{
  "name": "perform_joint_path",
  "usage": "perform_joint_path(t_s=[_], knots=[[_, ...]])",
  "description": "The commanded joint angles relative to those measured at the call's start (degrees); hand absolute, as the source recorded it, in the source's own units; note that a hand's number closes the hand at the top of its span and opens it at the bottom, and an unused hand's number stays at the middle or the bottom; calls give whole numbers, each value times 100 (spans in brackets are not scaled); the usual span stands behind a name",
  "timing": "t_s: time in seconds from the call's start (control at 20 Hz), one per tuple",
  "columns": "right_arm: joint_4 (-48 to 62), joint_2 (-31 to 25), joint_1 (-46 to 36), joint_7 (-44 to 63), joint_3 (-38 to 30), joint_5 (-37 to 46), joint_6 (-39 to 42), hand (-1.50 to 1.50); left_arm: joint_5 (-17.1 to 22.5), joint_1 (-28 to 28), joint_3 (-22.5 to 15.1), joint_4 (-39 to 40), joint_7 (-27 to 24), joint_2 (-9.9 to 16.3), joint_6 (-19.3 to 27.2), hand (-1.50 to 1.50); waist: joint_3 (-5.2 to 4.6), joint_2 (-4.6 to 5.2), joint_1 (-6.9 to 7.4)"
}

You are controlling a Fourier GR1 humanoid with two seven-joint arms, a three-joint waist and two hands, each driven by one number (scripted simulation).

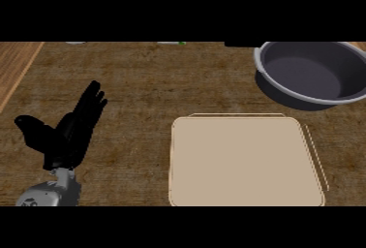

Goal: Pick the cupcake from the tray and place it in the pot

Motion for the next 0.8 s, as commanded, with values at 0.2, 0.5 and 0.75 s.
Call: perform_joint_path(t_s=[0.2,0.5,0.75], knots=[[2089,41,-998,-272,418,495,-691,150,111,433,14,96,-487,-66,-212,0,2,18,45],[3125,413,-1079,-990,798,835,-1373,150,-249,-179,-149,209,-112,-233,166,0,6,26,18],[4120,810,-1384,-488,202,365,-1443,-150,25,-136,71,273,-195,24,-183,0,8,46,77]])
